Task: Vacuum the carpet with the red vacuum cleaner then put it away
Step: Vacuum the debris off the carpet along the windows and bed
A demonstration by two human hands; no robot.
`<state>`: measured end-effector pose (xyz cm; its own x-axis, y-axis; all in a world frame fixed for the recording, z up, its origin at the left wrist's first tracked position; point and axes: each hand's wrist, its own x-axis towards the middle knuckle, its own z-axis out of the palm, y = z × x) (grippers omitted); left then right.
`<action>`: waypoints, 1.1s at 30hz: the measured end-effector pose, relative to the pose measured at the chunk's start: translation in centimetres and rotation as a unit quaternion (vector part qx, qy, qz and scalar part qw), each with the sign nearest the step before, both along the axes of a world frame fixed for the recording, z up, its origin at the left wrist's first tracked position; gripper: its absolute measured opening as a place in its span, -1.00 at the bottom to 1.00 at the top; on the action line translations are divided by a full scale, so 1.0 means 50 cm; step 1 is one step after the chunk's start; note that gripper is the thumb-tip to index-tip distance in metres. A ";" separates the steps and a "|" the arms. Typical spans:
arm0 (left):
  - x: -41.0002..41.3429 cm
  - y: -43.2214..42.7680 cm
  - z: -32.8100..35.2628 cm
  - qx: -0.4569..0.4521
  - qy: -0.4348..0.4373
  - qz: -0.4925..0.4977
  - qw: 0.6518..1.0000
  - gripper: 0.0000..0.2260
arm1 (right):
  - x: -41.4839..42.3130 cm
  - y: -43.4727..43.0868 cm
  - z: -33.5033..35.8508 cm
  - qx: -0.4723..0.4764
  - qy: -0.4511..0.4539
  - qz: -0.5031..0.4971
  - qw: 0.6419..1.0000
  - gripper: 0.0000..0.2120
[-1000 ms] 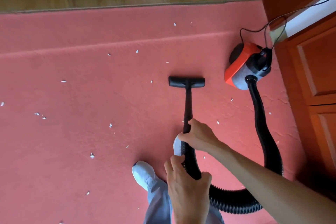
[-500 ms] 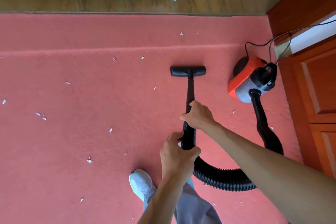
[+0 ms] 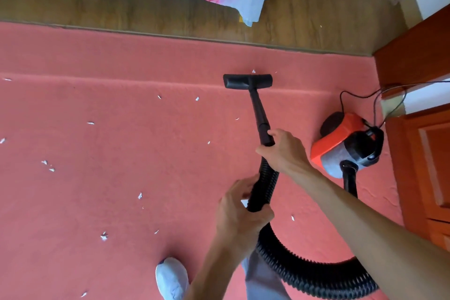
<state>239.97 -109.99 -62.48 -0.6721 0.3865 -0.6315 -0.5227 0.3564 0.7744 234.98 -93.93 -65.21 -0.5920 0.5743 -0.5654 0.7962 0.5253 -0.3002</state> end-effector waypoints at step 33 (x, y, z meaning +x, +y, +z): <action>-0.159 0.345 -0.026 -0.119 0.109 -0.034 0.986 -0.53 | -0.154 0.314 -0.059 -0.056 -0.012 0.006 0.998 -0.46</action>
<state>232.01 -92.73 -63.79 -0.7797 0.2947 -0.5525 -0.3207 0.5699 0.7566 227.26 -78.21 -68.14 -0.5836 0.5005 -0.6395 0.7981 0.4988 -0.3379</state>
